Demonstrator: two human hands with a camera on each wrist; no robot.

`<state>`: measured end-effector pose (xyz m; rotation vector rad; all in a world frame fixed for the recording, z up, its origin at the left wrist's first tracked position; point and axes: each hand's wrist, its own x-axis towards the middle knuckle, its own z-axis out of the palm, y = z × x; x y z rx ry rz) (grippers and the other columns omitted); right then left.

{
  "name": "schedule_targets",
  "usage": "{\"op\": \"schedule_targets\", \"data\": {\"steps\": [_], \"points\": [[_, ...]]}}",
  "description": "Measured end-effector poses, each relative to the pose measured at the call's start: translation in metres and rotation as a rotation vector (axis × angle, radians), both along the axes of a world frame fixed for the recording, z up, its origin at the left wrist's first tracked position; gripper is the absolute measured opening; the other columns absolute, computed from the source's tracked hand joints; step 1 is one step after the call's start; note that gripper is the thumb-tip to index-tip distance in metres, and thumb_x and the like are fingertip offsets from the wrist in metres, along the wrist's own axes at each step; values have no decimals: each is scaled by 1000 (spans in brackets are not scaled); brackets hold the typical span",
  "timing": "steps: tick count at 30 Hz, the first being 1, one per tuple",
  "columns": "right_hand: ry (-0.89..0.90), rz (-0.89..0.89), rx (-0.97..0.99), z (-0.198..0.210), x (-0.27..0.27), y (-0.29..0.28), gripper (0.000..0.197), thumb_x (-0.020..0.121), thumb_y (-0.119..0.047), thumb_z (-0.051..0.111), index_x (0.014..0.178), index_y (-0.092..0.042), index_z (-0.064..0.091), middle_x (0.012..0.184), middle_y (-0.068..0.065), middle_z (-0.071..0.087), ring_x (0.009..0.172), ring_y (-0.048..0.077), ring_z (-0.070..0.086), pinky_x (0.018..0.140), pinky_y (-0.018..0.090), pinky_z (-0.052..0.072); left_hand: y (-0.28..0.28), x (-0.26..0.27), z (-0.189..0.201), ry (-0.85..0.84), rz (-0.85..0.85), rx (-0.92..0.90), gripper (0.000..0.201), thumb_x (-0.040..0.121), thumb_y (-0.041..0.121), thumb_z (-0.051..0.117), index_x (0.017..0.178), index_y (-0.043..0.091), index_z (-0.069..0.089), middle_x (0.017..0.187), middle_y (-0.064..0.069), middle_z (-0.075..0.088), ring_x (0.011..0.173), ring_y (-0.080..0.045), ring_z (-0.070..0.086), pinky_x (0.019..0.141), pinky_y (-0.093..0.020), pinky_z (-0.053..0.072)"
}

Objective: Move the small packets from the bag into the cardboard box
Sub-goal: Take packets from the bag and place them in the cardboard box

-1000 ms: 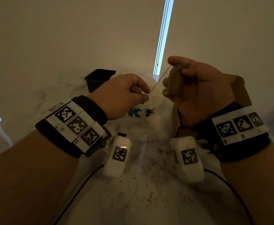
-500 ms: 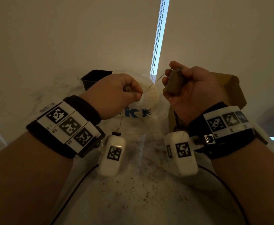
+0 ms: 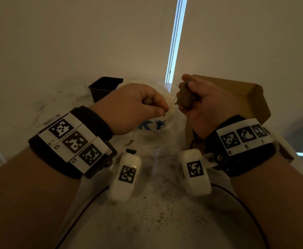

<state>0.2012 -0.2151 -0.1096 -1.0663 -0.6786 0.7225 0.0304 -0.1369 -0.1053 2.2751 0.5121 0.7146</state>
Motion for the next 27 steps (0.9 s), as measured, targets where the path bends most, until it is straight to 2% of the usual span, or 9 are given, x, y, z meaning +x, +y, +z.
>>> {"op": "schedule_targets", "data": {"steps": [3, 5, 6, 8, 9, 11, 16, 21, 27], "points": [[-25, -5, -45, -4, -3, 2, 21, 95, -10, 51, 101, -16, 70, 97, 7, 69, 86, 22, 64, 70, 35, 58, -15, 7, -1, -69, -72, -68, 11, 91, 16, 70, 93, 26, 73, 78, 20, 71, 74, 7, 66, 65, -6, 48], [-68, 49, -82, -7, -8, 4, 25, 92, -12, 53, 110, -12, 70, 109, 15, 69, 101, 31, 66, 86, 44, 56, -23, 10, -1, -121, -102, -122, 8, 91, 11, 69, 95, 17, 71, 65, 26, 66, 62, 10, 61, 56, -5, 44], [-105, 82, -103, -8, -11, 4, 30, 88, -15, 55, 114, -11, 69, 112, 17, 68, 103, 33, 66, 86, 45, 56, -25, 11, -2, -152, -106, -144, 8, 91, 10, 69, 95, 17, 70, 62, 27, 63, 59, 10, 60, 54, -5, 44], [-158, 99, -127, -9, -16, 2, 33, 83, -19, 57, 112, -10, 69, 97, 12, 70, 83, 24, 68, 71, 37, 56, -25, 11, -1, -221, -91, -181, 8, 91, 10, 69, 93, 18, 70, 61, 23, 63, 58, 6, 59, 53, -8, 44], [-158, 115, -116, -10, -16, 1, 28, 86, -18, 55, 108, -8, 70, 84, 7, 69, 70, 18, 64, 63, 32, 52, -24, 11, 0, -252, -70, -196, 8, 91, 12, 69, 93, 20, 71, 61, 19, 64, 58, 4, 59, 53, -9, 44], [-140, 153, -103, -12, -18, -2, 20, 93, -14, 51, 100, -7, 69, 69, 3, 63, 59, 14, 56, 56, 27, 46, -21, 10, 1, -298, -11, -232, 8, 91, 15, 70, 93, 24, 71, 61, 14, 63, 58, 2, 57, 52, -12, 45], [-78, 223, -91, -11, -26, 0, 16, 95, -14, 50, 101, -11, 65, 74, 4, 65, 60, 15, 60, 51, 24, 47, -15, 10, 2, -351, 89, -317, 5, 91, 18, 70, 94, 22, 68, 60, 11, 60, 56, 0, 55, 49, -13, 44], [-83, 155, -111, -9, -25, 5, 13, 94, -15, 55, 100, -14, 66, 73, 4, 69, 63, 17, 64, 50, 22, 50, -12, 10, 2, -339, 119, -353, 10, 90, 18, 72, 94, 23, 64, 65, 6, 60, 54, -2, 54, 47, -16, 44], [-121, 90, -104, -8, -22, 2, 20, 94, -10, 57, 113, -11, 61, 83, 6, 68, 60, 14, 60, 48, 22, 41, -10, 10, 1, -279, 143, -326, 18, 90, 18, 71, 108, 20, 66, 57, 13, 62, 51, 2, 55, 45, -11, 42]]}}
